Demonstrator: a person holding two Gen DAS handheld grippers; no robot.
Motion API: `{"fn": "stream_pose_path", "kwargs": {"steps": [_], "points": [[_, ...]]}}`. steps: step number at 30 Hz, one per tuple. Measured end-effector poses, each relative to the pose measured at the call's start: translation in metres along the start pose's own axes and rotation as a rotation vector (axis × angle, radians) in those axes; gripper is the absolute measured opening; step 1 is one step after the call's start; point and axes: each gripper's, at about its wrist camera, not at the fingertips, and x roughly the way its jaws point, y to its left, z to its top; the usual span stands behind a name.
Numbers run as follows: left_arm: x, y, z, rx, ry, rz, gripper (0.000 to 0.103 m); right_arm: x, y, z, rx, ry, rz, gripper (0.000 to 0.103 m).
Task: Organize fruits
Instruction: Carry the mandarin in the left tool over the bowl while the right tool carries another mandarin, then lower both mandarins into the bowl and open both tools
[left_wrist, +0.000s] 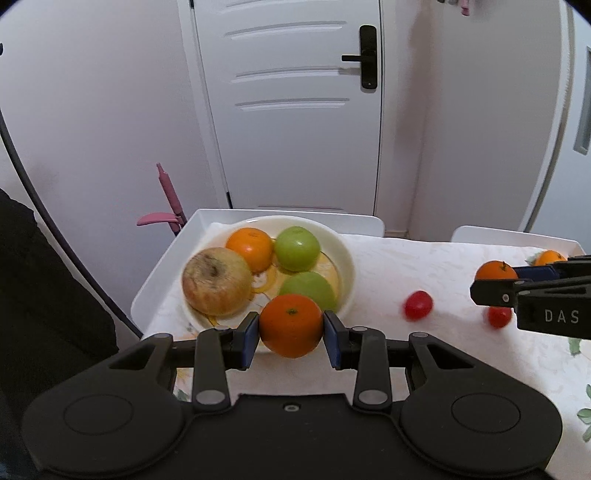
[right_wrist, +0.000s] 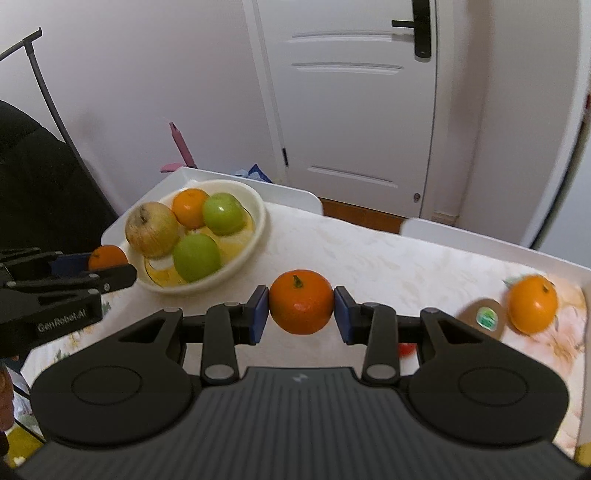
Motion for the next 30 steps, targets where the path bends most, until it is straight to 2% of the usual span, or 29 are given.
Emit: {"fn": "stream_pose_path", "kwargs": {"steps": [15, 21, 26, 30], "points": [[0.059, 0.040, 0.016, 0.060, 0.063, -0.077, 0.040, 0.063, 0.050, 0.040, 0.034, 0.035, -0.019, 0.053], [0.080, 0.043, 0.011, 0.111, 0.102, -0.106, 0.040, 0.082, 0.060, 0.046, 0.054, 0.050, -0.034, 0.053], [0.098, 0.046, 0.004, 0.113, 0.156, -0.134, 0.040, 0.094, 0.068, 0.047, 0.071, 0.061, -0.044, 0.053], [0.105, 0.049, 0.004, 0.109, 0.170, -0.151, 0.040, 0.100, 0.072, 0.048, 0.072, 0.069, -0.053, 0.053]]}}
